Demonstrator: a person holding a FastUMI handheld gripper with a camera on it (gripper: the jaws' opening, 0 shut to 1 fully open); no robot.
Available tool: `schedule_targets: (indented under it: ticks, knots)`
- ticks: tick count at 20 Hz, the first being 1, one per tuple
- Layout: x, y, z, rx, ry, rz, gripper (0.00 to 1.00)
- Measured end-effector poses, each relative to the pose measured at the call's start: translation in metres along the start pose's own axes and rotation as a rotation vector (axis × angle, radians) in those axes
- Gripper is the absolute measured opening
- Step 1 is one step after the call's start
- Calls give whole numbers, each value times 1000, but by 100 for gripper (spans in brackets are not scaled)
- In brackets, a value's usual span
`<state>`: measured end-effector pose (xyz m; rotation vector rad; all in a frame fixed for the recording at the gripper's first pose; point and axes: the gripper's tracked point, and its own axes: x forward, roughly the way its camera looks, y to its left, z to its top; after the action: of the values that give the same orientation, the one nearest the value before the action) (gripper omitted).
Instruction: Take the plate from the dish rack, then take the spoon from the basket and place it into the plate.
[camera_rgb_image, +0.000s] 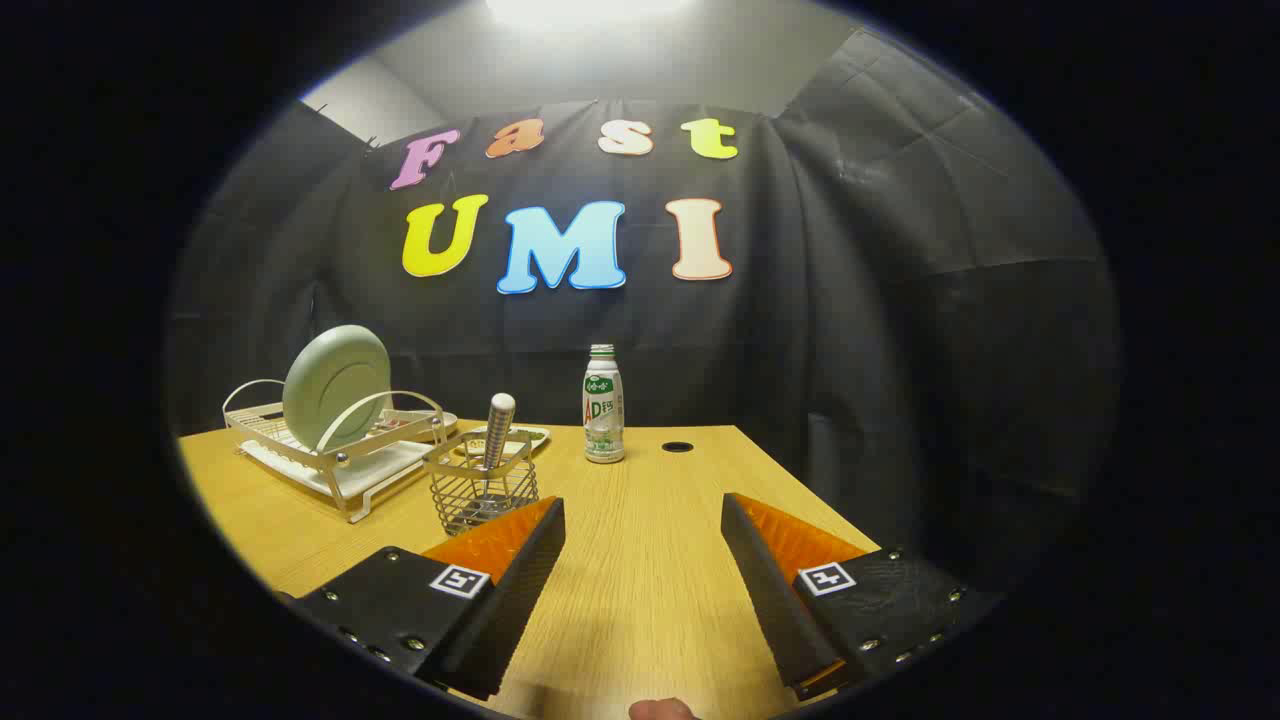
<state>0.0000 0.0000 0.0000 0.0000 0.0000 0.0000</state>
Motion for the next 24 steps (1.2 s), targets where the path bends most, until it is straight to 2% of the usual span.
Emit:
schedule_targets:
  ticks: [5,10,17,24]
  knots:
    - [51,-2,-10,6,54,-14,96]
    - [85,-25,16,-22,10,-69,96]
    - [39,-29,106,7,-49,-124,96]
    - [19,15,191,23,-48,-182,96]
